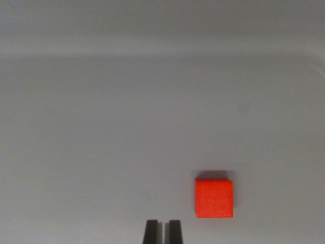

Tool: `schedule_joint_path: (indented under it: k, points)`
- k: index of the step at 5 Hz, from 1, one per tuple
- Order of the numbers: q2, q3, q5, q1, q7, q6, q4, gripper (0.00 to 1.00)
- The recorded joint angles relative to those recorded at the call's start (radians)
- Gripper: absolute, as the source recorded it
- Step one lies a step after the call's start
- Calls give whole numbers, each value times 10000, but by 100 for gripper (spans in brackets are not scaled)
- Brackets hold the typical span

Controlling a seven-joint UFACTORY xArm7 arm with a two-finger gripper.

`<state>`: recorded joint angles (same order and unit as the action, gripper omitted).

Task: Reach red block

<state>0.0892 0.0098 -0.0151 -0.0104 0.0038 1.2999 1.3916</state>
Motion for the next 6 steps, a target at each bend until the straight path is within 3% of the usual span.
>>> schedule_joint_path:
  k: [1, 2, 3, 4, 5, 6]
  points:
    - [115, -45, 32, -59, -6, -432, -313, 0]
    - [115, -45, 32, -59, -6, -432, -313, 0]
    - [236, -92, 65, -121, -12, -888, -643, 0]
    - [236, -92, 65, -121, -12, -888, -643, 0]
    - [357, -140, 99, -184, -18, -1344, -974, 0]
    - [357, -140, 99, -184, -18, -1344, -974, 0]
